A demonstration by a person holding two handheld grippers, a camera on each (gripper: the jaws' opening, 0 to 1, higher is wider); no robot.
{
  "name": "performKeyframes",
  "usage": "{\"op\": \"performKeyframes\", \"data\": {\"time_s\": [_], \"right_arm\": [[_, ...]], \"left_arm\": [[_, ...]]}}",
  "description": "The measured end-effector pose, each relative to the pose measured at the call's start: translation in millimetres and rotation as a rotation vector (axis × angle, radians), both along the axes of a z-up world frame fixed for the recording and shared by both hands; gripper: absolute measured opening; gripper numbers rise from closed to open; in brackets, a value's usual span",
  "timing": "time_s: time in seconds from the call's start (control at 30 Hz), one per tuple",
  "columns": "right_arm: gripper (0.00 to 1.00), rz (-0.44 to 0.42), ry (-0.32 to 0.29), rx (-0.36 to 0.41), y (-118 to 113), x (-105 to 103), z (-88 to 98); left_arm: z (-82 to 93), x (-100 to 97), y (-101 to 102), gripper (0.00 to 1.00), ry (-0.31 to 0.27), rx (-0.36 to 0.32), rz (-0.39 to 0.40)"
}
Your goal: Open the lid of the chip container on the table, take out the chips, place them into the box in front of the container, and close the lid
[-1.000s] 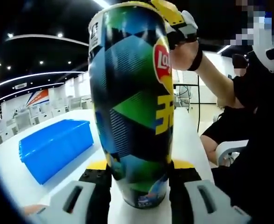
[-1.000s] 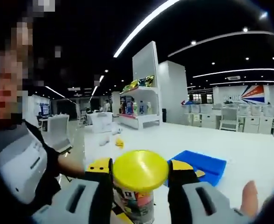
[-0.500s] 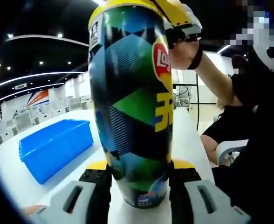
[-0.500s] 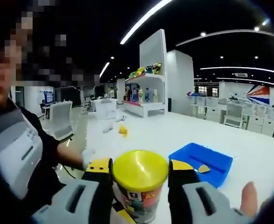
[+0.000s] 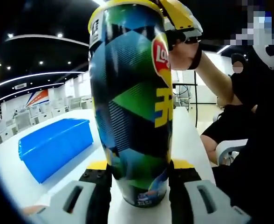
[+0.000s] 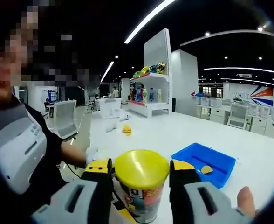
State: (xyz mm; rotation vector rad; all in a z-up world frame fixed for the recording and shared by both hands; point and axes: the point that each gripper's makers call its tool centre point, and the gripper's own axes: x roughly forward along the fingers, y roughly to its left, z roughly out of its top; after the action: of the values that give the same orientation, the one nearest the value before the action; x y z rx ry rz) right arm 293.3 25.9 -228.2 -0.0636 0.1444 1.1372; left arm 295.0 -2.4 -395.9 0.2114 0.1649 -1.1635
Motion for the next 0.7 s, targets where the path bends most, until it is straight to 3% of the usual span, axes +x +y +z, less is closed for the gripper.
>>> {"op": "performKeyframes", "data": {"time_s": [0.1,0.13,0.17,0.2,0.37,0.4,0.43,0.47,0.53,0.6,0.7], "right_arm": [[0.42,-0.061,-0.049,0.156,-10.5,11.8,36.8],[0.32,-0.077,-0.046,0.222,-13.6,14.7,47.7],[0.13,-0.093,-0.037,0.248,-14.9,17.3,49.8],[0.02,-0.107,-0.032,0.253,-14.3,19.9,47.5],[0.03,-0.049,0.057,0.116,10.5,13.1,-2.3],[0.02,-0.053,-0.008,0.11,14.2,13.8,-1.5],[0.02,-0.06,-0.031,0.129,15.1,13.3,3.4],[0.01,-0.056,0.001,0.112,18.9,10.8,-2.9],[0.01,-0.048,-0.031,0.093,24.8,9.2,-2.2],[0.01,0.007,-0.018,0.09,32.3,3.3,-3.0],[0.0,0.025,-0.053,0.08,30.2,3.5,-4.6]], "left_arm": [[-0.5,0.0,0.2,0.48,-0.001,0.001,0.001],[-0.6,0.0,0.3,0.48,0.0,0.001,0.001],[-0.8,0.0,0.4,0.48,-0.001,0.003,0.001],[-0.9,0.0,0.4,0.48,-0.002,0.004,0.002],[-1.3,-0.2,0.4,0.48,-0.004,0.008,0.003],[-1.3,-0.2,0.3,0.48,-0.004,0.007,0.003],[-1.3,-0.2,0.4,0.48,-0.005,0.006,0.003],[-1.4,-0.3,0.4,0.48,-0.004,0.005,0.004],[-1.5,-0.3,0.6,0.48,0.001,0.002,0.005],[-1.5,-0.8,0.6,0.48,0.001,0.003,0.001],[-1.7,-0.8,0.4,0.48,0.004,0.004,-0.001]]}}
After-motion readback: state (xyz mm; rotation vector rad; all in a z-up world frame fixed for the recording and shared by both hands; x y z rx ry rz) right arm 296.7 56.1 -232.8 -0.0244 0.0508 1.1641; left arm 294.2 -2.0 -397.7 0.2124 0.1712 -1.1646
